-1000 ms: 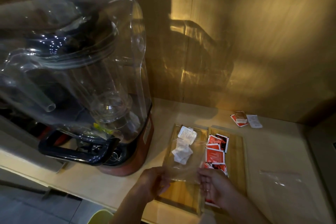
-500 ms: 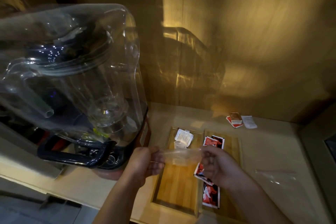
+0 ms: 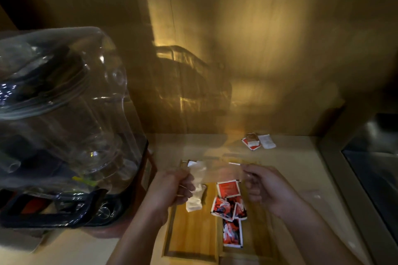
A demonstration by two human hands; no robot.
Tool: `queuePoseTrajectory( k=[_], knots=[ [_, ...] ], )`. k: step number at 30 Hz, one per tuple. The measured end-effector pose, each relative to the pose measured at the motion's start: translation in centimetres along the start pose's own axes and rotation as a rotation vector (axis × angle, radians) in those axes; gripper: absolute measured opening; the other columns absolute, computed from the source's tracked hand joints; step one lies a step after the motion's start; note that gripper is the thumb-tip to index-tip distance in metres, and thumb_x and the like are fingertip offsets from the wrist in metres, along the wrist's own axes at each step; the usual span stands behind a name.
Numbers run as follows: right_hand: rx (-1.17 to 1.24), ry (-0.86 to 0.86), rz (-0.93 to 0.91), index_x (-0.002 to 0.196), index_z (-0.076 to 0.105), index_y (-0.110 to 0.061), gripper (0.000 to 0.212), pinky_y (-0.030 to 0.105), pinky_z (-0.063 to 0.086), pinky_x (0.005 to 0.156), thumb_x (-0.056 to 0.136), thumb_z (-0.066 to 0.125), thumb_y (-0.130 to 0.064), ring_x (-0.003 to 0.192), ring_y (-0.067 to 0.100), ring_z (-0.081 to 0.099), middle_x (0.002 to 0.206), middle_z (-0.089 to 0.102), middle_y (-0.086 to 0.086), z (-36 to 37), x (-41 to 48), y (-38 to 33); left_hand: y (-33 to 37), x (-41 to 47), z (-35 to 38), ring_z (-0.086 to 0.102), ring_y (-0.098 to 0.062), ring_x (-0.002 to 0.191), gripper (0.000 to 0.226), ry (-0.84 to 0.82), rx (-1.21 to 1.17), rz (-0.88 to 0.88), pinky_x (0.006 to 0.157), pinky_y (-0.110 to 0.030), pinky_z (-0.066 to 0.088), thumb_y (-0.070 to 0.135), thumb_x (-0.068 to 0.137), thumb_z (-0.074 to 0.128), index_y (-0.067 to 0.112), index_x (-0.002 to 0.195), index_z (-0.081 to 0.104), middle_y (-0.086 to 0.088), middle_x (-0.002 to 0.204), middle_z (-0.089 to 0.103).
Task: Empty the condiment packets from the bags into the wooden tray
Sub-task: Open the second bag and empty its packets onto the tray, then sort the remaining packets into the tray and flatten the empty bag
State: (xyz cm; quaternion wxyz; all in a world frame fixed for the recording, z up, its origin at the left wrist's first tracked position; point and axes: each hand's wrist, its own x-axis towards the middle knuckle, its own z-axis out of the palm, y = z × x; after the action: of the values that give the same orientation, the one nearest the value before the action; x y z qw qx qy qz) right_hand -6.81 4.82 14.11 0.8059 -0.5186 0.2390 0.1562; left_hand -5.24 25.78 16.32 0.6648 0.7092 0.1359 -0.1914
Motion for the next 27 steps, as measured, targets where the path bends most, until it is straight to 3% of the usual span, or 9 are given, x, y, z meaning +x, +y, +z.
queuePoseTrajectory(
  k=[3,6,11,14,18,21,24,27],
  knots=[
    [-0.064,0.13,-0.09,0.048,0.051,-0.015,0.038,0.019,0.018,0.041,0.086,0.053,-0.009,0.036,0.011,0.03,0.041,0.038,-0.002,-3.1,-0.7,-0.5,-0.8,1.3,3.7,0.049,-0.009,0.039,0.025,-0.104,0.06,0.018,0.045,-0.02,0.037,0.014,0.092,0.051,0.011,0.068,0.058,0.003,0.047,0.057],
    [-0.207,0.366,-0.195,0.056,0.049,-0.013,0.031,0.019,0.022,0.042,0.086,0.056,-0.009,0.037,0.013,0.034,0.046,0.041,0.002,-7.3,-0.8,-0.5,-2.8,3.0,8.5,0.048,-0.005,0.036,0.032,-0.244,0.159,0.059,0.039,-0.016,0.036,0.005,0.088,0.053,0.015,0.058,0.057,0.006,0.044,0.055],
    [-0.336,0.647,-0.225,0.052,0.048,-0.012,0.033,0.016,0.022,0.039,0.083,0.059,-0.004,0.039,0.015,0.035,0.05,0.044,0.008,-14.7,-2.0,1.7,-7.6,4.5,16.0,0.041,0.005,0.04,0.048,-0.399,0.34,0.225,0.046,-0.019,0.032,0.003,0.086,0.059,0.025,0.043,0.06,0.011,0.038,0.053],
    [-0.376,0.761,-0.164,0.055,0.053,-0.008,0.028,0.02,0.024,0.042,0.081,0.059,-0.001,0.043,0.017,0.036,0.051,0.044,0.011,-18.0,-2.9,4.3,-10.9,4.6,19.0,0.042,0.005,0.037,0.043,-0.449,0.335,0.137,0.044,-0.016,0.032,0.006,0.086,0.06,0.023,0.046,0.058,0.009,0.036,0.053],
    [-0.427,0.822,-0.038,0.051,0.054,-0.01,0.032,0.025,0.034,0.044,0.082,0.061,-0.002,0.046,0.018,0.043,0.048,0.049,0.007,-20.6,-3.4,7.9,-14.3,4.3,21.0,0.043,-0.008,0.026,0.025,-0.463,0.354,-0.101,0.033,-0.015,0.029,0.018,0.076,0.062,0.017,0.053,0.053,0.004,0.031,0.044],
    [-0.526,0.84,0.077,0.053,0.059,-0.012,0.029,0.042,0.051,0.067,0.082,0.059,-0.005,0.061,0.022,0.056,0.059,0.06,0.01,-22.0,-3.1,9.9,-15.5,4.5,21.3,0.044,-0.013,0.026,0.021,-0.496,0.487,-0.235,0.034,-0.017,0.031,0.018,0.084,0.061,0.012,0.066,0.051,-0.001,0.041,0.05],
    [-0.745,0.804,0.216,0.084,0.066,-0.011,0.014,0.034,0.048,0.078,0.085,0.055,-0.018,0.089,0.025,0.064,0.093,0.069,0.014,-21.7,-3.1,9.9,-15.7,4.9,21.2,0.046,-0.014,0.028,0.035,-0.551,0.663,-0.347,0.04,-0.02,0.037,0.02,0.085,0.058,0.009,0.053,0.05,0.0,0.033,0.05],
    [-1.076,0.783,0.327,0.117,0.055,-0.012,0.03,0.034,0.045,0.092,0.093,0.043,-0.024,0.115,0.024,0.057,0.123,0.06,0.008,-21.1,-3.2,8.8,-14.6,5.6,20.7,0.046,-0.017,0.033,0.033,-0.592,0.69,-0.404,0.036,-0.015,0.032,0.017,0.086,0.053,0.011,0.054,0.047,-0.006,0.046,0.051]
  ],
)
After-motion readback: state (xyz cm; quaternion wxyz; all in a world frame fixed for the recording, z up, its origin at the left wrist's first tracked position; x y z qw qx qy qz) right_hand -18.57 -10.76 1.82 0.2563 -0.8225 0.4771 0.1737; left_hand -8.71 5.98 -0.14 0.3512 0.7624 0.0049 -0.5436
